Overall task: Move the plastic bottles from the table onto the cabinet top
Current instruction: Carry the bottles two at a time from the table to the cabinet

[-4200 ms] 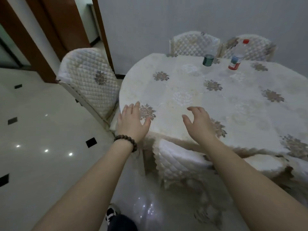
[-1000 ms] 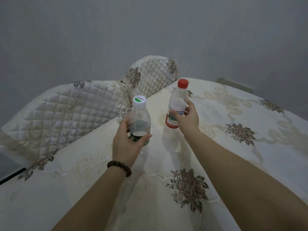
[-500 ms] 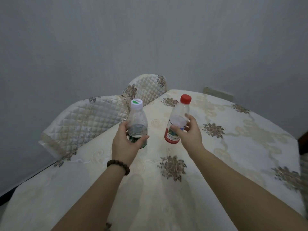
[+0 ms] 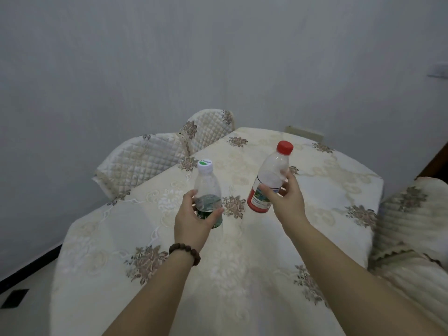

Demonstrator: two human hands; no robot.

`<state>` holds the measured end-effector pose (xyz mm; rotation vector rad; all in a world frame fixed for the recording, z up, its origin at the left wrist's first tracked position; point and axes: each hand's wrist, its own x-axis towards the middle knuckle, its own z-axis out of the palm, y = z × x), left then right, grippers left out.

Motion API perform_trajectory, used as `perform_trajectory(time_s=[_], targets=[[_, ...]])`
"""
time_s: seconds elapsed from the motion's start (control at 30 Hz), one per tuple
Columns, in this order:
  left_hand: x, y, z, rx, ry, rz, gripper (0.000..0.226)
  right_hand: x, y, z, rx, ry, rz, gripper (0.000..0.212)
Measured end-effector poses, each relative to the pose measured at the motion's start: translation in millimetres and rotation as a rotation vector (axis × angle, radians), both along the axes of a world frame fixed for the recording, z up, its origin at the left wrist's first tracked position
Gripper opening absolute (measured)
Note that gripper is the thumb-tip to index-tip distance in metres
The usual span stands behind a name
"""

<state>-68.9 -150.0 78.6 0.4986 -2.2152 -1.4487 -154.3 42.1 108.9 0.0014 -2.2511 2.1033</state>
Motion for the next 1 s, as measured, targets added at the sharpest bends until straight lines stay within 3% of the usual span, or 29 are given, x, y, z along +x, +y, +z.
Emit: perform_trajectory(time_s=[0.37, 0.77, 0.9, 1.0], targets=[[65, 76, 10, 0.022, 0.003, -0.086, 0.071, 104, 77, -9, 0.003, -0.018, -0.098, 0.063], [119, 124, 9, -0.007, 0.015, -0.412, 0.072, 221, 117, -3, 0.067, 0.043, -0.362, 0.067], [148, 148, 10, -0.006, 0.022, -0.533, 0.074, 276, 143, 7, 0.086, 0.07, -0.487, 0.057], [172, 178, 11, 0.002, 0.029, -0.657, 0.073, 324, 167, 12, 0.119, 0.058, -0.623, 0.063]])
